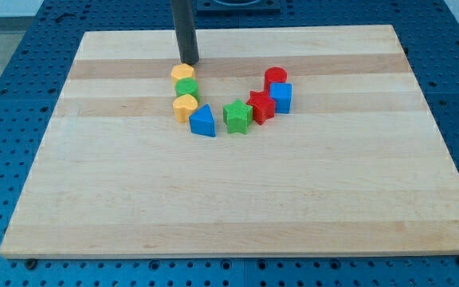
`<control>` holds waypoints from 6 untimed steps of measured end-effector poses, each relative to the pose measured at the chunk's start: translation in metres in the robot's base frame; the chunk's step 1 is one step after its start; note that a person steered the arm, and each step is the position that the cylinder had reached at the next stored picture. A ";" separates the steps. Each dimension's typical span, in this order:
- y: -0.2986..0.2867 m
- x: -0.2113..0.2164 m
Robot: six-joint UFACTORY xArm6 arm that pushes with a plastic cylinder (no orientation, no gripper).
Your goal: Move your arm towards green star
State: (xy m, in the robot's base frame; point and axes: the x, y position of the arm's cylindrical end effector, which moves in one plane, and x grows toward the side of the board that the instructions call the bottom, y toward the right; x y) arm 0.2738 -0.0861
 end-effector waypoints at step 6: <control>0.265 0.055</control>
State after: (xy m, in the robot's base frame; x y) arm 0.3289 0.1793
